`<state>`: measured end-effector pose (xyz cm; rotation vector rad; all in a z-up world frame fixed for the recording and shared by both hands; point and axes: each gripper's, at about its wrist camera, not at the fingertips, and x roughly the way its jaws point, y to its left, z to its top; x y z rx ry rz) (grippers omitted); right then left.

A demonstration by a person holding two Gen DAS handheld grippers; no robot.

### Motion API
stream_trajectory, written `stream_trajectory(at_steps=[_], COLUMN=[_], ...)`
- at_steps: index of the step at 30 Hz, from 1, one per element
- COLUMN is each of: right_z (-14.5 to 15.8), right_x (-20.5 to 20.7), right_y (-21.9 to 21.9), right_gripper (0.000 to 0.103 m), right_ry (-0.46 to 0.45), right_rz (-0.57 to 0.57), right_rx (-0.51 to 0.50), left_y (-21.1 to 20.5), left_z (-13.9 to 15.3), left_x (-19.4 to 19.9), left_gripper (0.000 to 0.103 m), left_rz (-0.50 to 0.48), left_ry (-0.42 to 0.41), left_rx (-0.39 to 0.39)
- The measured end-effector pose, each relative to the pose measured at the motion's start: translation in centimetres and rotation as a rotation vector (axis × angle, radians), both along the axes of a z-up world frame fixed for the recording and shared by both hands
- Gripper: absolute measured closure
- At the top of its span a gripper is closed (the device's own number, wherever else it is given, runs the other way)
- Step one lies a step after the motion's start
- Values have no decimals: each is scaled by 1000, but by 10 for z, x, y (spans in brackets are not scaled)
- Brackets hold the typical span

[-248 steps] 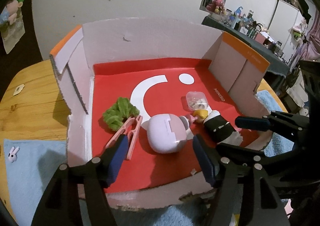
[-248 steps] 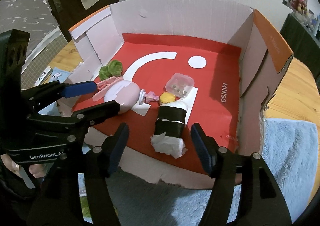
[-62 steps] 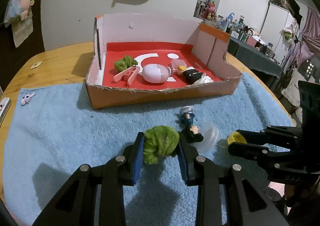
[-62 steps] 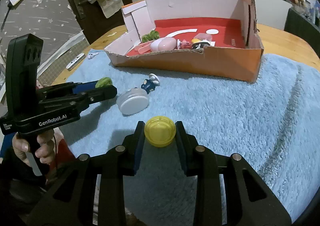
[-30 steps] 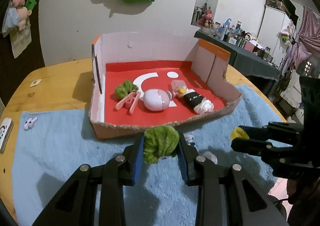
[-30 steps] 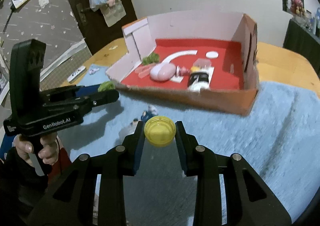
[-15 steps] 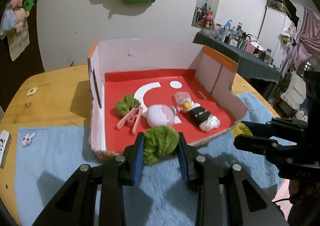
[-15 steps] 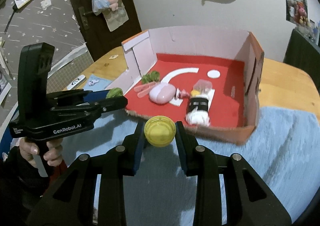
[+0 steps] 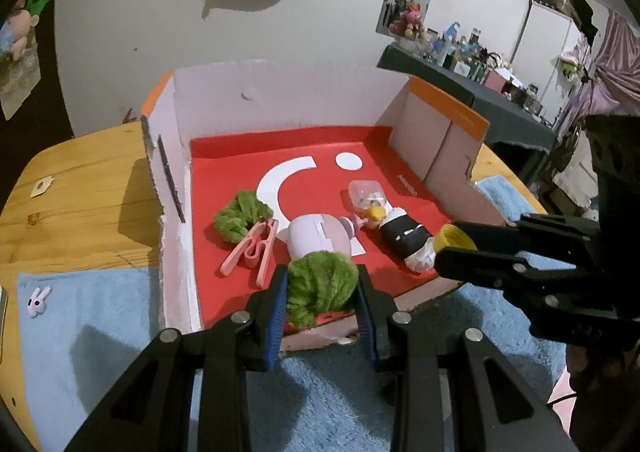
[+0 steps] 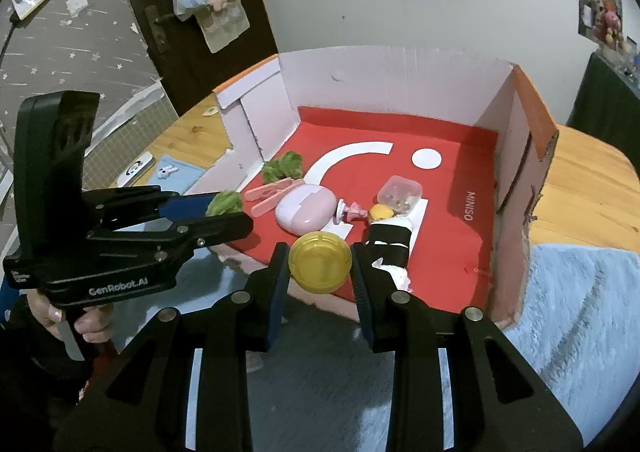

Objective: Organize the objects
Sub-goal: 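Carry the green ball and yellow cap into the cardboard box with both tools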

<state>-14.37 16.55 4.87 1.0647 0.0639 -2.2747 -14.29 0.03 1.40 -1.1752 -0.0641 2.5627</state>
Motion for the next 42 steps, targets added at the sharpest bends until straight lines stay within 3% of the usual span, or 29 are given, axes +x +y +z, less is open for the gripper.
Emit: stream_trajectory(at_steps=[21,27,31,42], right_z=[-33,-33,-33,-39], right_x=[-40,-47,-49,-55], right_y=[-16,-13,-4,-1], right_gripper=[74,74,74,74], right_ry=[-189,-178,-155,-119], right_rz=[76,47,7,-26], right_rx=[69,125,152,206], left_y=[15,15,17,24], left_z=[-29,-27,-27,-34], left_x=[-33,-43,-50,-68], left_gripper=[70,69,69,69], left_rz=[-160,-156,-102,-72], left_ry=[-169,-182,-155,-152], left_rx=[-39,-46,-115,-95])
